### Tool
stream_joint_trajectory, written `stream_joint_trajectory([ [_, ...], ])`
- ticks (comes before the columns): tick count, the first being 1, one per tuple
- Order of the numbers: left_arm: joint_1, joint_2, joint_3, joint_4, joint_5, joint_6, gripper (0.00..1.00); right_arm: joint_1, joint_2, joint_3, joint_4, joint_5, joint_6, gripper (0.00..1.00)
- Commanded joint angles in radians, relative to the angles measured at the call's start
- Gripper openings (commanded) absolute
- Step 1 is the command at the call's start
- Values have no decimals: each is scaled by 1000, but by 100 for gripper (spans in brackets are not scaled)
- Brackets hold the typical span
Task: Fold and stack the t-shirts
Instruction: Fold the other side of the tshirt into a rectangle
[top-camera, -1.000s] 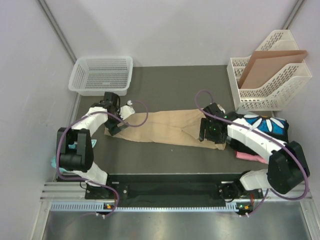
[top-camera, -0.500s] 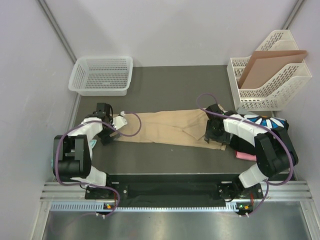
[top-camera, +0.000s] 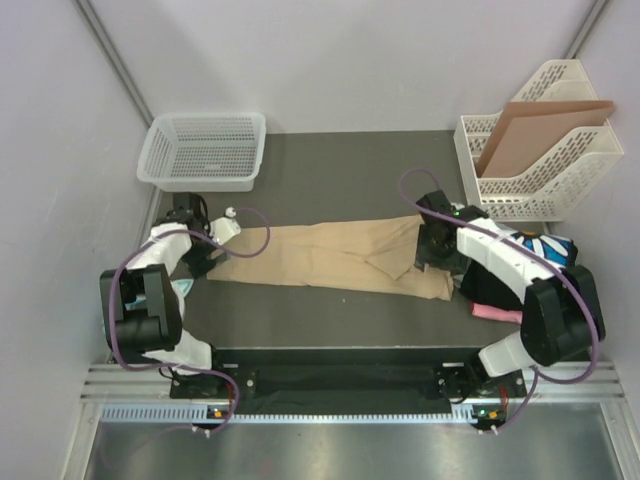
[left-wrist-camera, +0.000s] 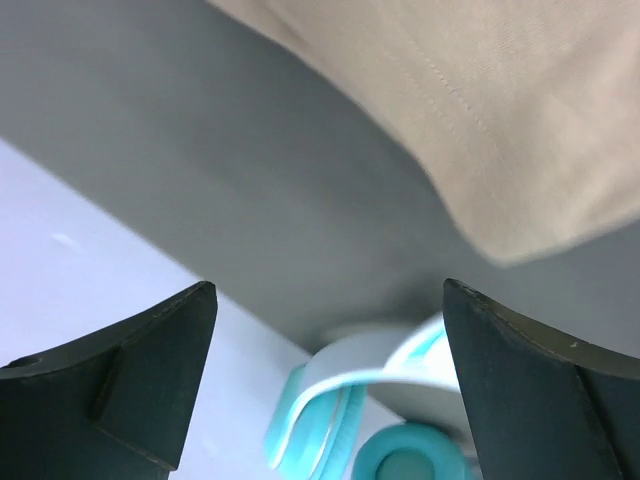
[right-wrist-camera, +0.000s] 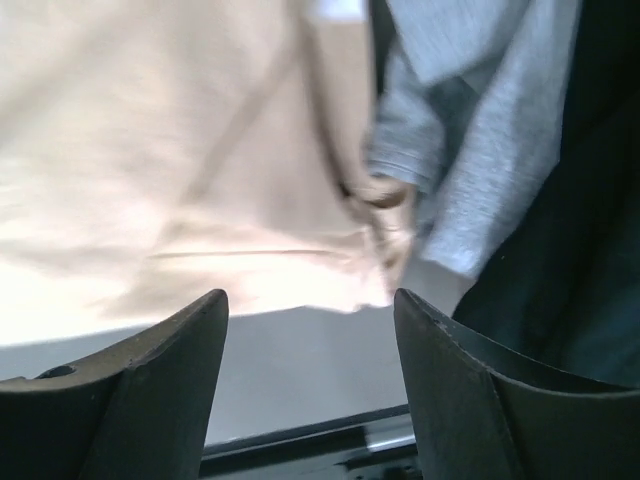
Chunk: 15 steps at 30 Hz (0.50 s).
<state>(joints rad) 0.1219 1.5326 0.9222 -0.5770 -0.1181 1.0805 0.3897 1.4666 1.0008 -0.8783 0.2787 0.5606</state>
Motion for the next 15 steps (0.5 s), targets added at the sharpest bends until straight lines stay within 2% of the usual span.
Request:
stream_joint_trajectory([
  [1, -19, -114, 182, -211, 176, -19, 99, 32, -97, 130, -45, -97, 7, 67],
  [3, -45, -134, 219, -257, 231, -56, 99, 80, -89, 140, -27, -157, 27, 68],
  [6, -112, -141, 196, -239, 264, -109, 99, 147, -48, 121, 36, -232, 73, 68],
  [9, -194, -108, 147, -137, 239, -172, 99, 207, -2, 95, 93, -259, 108, 68],
  [12, -215, -51, 139, -37, 268, -246, 99, 235, 38, 81, 122, -257, 128, 68],
  [15, -215, 23, 162, -9, 261, -303, 99, 241, 58, 68, 137, -250, 134, 68],
])
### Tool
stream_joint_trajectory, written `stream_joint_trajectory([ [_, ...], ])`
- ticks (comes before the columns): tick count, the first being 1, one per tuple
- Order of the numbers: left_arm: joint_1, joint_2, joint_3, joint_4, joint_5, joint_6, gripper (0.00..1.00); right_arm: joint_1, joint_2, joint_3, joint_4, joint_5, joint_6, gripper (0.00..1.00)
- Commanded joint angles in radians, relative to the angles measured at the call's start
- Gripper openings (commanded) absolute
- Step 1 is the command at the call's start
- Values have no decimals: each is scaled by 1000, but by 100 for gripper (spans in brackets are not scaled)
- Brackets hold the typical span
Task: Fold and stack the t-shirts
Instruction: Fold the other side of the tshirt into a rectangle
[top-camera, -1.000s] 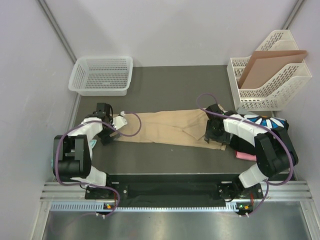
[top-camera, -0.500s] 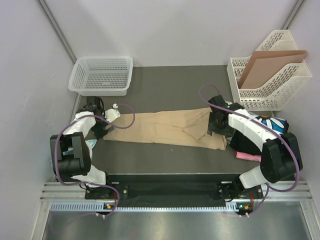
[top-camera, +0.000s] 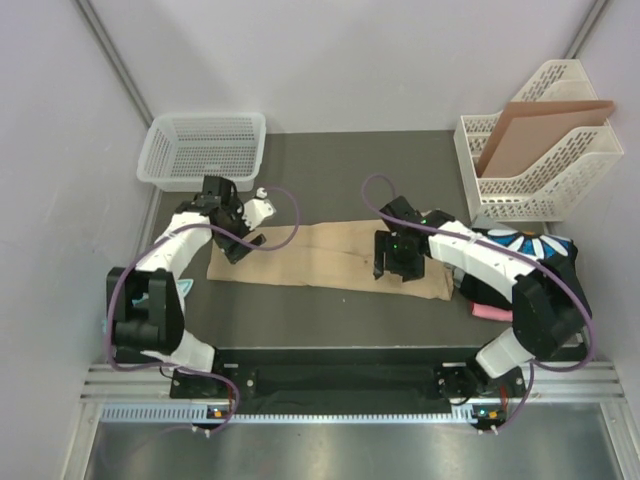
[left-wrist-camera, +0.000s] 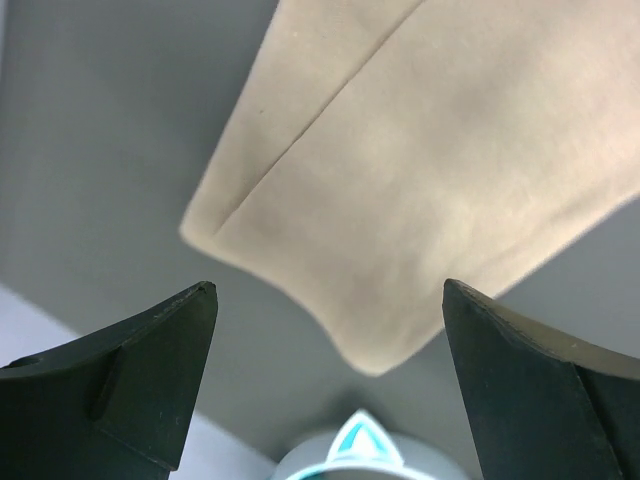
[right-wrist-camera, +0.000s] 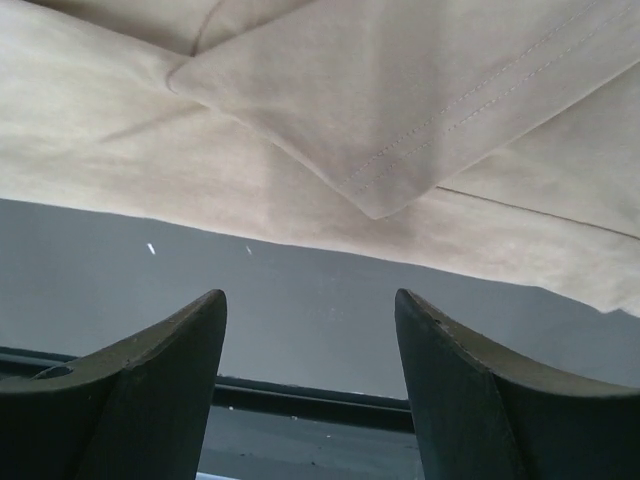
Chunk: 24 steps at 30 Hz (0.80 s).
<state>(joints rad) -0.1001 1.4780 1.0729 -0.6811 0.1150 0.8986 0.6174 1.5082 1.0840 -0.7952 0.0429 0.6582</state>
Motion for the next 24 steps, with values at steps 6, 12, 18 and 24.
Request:
stream_joint_trajectory([
  [6, 7, 136, -42, 140, -8, -118, 99, 13, 70, -24, 79, 14, 34, 68],
  [12, 7, 117, -71, 152, -51, -90, 99, 4, 145, 4, 100, 40, 14, 65],
  [18, 7, 82, -111, 158, -74, -67, 99, -31, 195, 14, 139, 48, -3, 52],
  [24, 7, 76, -165, 201, -106, -35, 99, -39, 187, 76, 110, 61, -23, 40],
])
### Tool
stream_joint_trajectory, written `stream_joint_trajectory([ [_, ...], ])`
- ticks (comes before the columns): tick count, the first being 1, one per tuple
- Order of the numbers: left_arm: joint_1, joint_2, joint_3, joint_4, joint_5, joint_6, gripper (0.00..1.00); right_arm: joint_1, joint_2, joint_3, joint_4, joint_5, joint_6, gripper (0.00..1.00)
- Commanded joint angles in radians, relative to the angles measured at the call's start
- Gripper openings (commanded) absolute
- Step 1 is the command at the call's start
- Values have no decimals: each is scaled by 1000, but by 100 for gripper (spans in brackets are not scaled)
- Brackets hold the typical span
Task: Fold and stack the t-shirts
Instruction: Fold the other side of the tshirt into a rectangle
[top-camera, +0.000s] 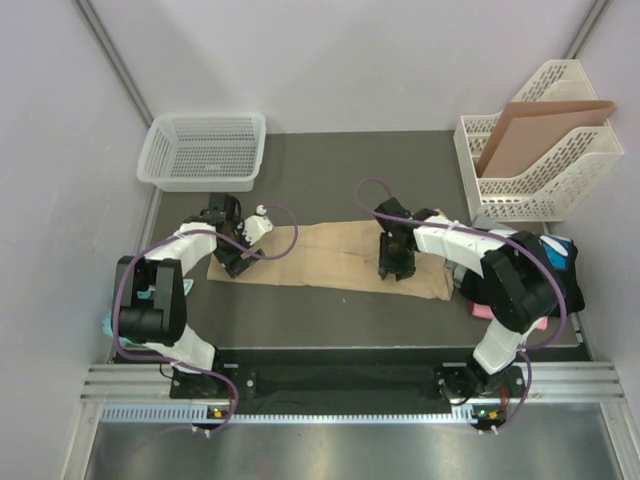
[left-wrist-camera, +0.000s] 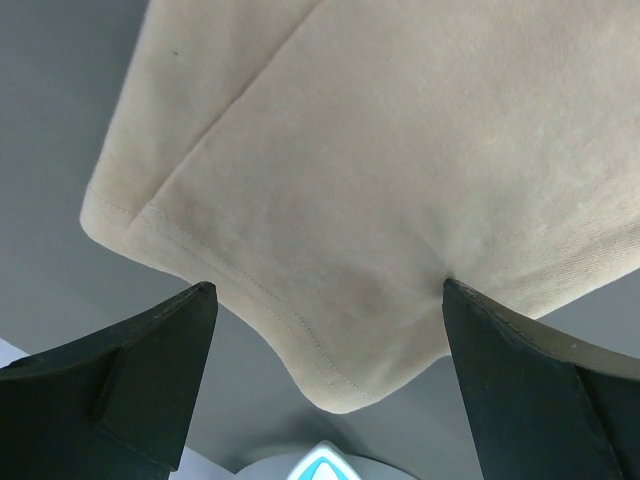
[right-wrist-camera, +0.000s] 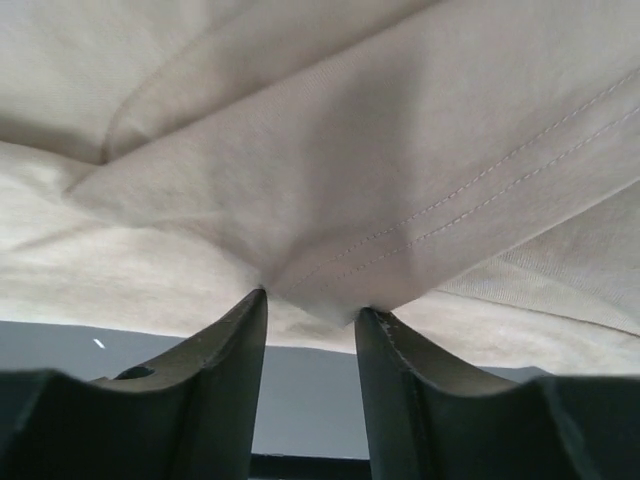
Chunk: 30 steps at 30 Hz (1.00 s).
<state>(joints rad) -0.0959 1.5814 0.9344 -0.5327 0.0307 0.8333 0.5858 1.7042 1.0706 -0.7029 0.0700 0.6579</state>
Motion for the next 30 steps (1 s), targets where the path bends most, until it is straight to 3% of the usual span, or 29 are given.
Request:
stream_joint_trajectory([
  [1, 2, -24, -29, 54, -22, 35, 99, -10, -9, 97, 11, 36, -26, 40],
  [5, 2, -32, -46, 60, -58, 50, 99, -18, -9, 133, -3, 43, -41, 38],
  [8, 4, -41, -54, 66, -69, 55, 99, -29, 6, 153, -4, 45, -49, 32],
  [11, 4, -50, -66, 76, -87, 64, 99, -37, 31, 178, -4, 45, -58, 17],
  [13, 10, -57, -74, 88, -100, 72, 99, -38, 40, 184, -7, 45, -58, 0],
  [20, 36, -60, -82, 89, -101, 90, 99, -41, 34, 186, -17, 39, -63, 0],
  [24, 38, -64, -82, 86, -101, 90, 99, -41, 0, 157, -23, 40, -58, 24],
  [27, 38, -66, -82, 82, -98, 92, 99, -41, -17, 143, -27, 47, -52, 33],
  [30, 38, -67, -86, 83, -100, 95, 99, -41, -26, 132, -29, 56, -47, 33],
])
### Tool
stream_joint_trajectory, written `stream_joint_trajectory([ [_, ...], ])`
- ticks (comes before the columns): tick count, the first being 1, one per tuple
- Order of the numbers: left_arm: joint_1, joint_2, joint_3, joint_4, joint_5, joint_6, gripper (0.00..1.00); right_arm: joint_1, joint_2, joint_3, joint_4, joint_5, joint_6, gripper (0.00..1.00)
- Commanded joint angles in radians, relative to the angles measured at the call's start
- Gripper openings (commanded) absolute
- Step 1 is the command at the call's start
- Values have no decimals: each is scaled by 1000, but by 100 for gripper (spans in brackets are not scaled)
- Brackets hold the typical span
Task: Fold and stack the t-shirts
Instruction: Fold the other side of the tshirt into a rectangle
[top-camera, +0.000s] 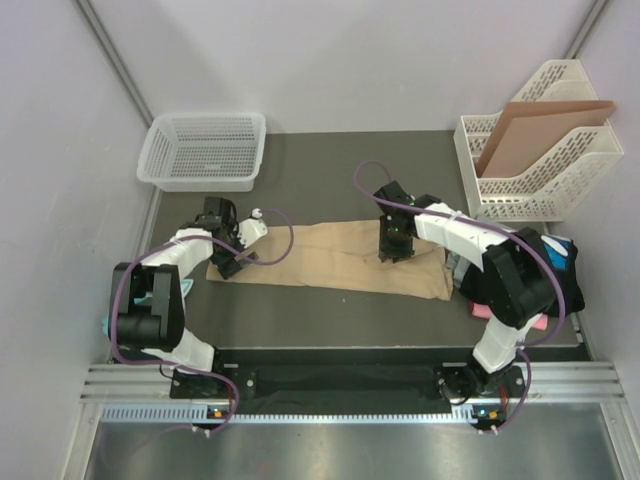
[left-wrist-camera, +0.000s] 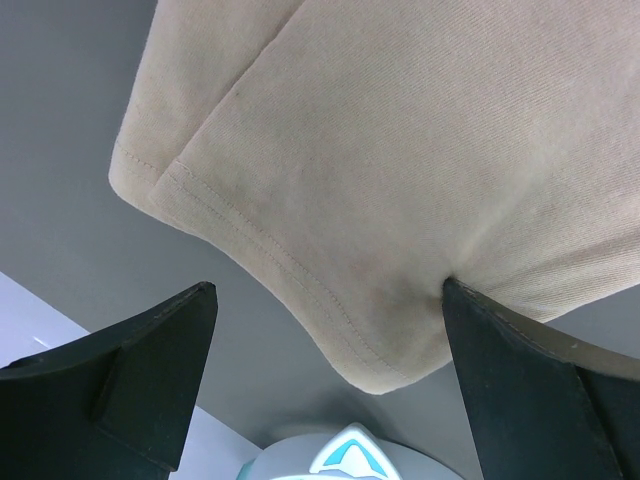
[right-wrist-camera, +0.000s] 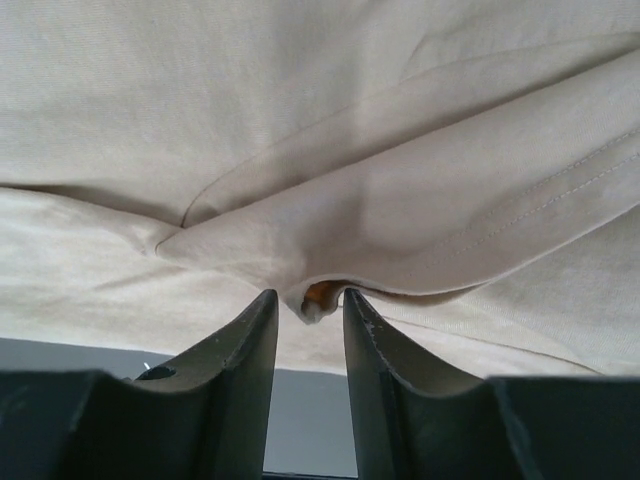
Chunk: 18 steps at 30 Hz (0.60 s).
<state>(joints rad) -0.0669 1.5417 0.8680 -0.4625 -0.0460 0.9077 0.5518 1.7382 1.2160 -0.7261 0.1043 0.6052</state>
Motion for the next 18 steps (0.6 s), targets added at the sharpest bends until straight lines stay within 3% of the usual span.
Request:
stream_joint_trajectory([
  [1, 9, -26, -21, 13, -23, 20, 99, -7, -58, -13, -7, 26, 7, 33],
  [11, 9, -31, -23, 2, -17, 28, 99, -7, -62, -33, -15, 31, 11, 30],
  [14, 9, -32, -18, 1, -15, 26, 99, -7, -65, -49, -6, 28, 16, 26],
  [17, 10, -37, -18, -1, -11, 26, 99, -7, -66, -68, 4, 25, 22, 15],
  [18, 9, -38, -20, -1, -11, 28, 99, -7, -68, -72, 4, 26, 24, 7],
])
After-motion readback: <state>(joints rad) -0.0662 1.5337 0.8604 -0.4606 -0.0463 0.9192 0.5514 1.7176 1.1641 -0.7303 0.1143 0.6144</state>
